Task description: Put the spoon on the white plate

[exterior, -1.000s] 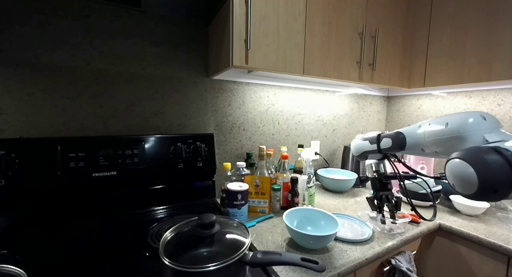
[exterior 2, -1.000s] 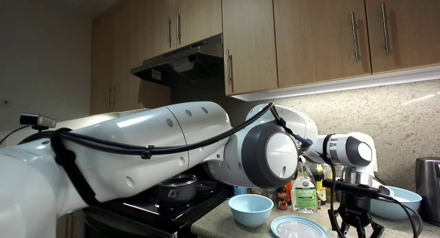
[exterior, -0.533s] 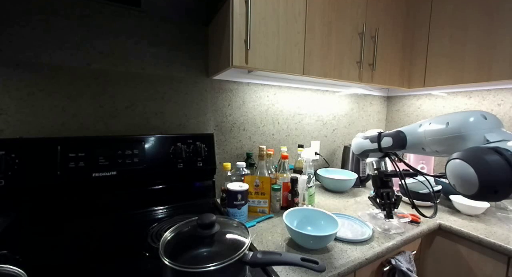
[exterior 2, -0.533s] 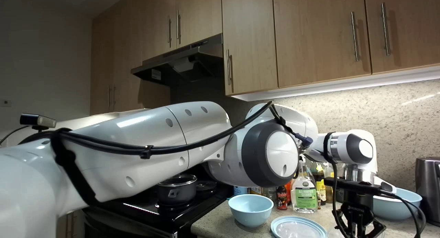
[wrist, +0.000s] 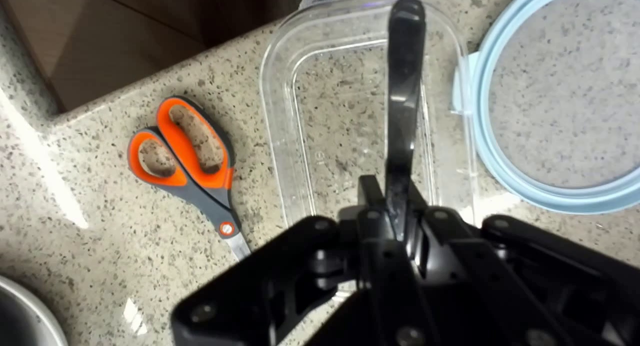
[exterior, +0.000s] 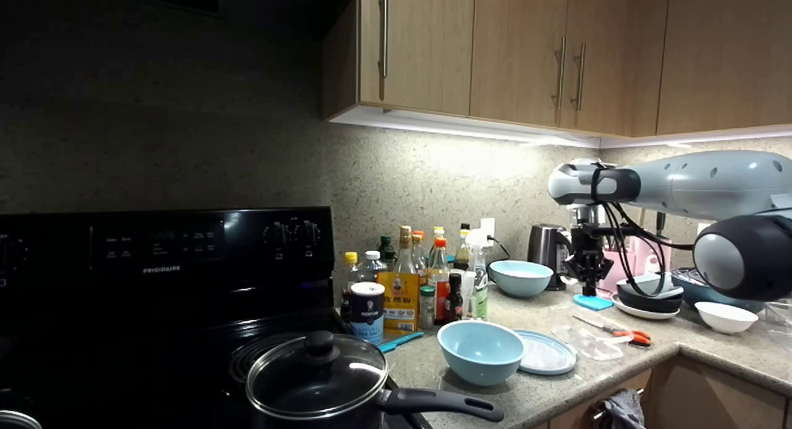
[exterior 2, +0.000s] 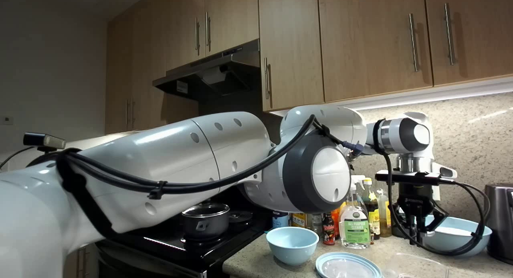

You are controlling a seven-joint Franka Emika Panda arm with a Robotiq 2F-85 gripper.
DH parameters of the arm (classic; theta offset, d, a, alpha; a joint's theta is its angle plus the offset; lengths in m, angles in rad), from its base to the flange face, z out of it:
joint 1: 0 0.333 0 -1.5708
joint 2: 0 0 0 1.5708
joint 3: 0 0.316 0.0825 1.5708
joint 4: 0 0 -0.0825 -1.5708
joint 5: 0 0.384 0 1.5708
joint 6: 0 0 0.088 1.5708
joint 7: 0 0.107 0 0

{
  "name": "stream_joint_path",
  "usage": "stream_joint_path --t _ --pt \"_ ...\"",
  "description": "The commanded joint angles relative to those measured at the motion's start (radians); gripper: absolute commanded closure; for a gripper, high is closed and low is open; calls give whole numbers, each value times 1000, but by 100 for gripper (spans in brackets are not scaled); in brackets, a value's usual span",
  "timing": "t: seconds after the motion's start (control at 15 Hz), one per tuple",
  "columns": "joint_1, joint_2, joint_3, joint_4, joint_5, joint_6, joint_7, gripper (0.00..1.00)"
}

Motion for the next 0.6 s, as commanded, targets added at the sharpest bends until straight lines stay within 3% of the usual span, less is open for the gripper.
stream_joint_path --t 0.0,0.4,0.47,0.53 --pt "4 -55 48 -22 -13 -35 14 97" --pt "50 -74 74 -34 -23 -115 -5 97" --pt "37 -56 78 -22 -16 -72 1 97" --pt "43 -56 79 -24 -16 -73 1 89"
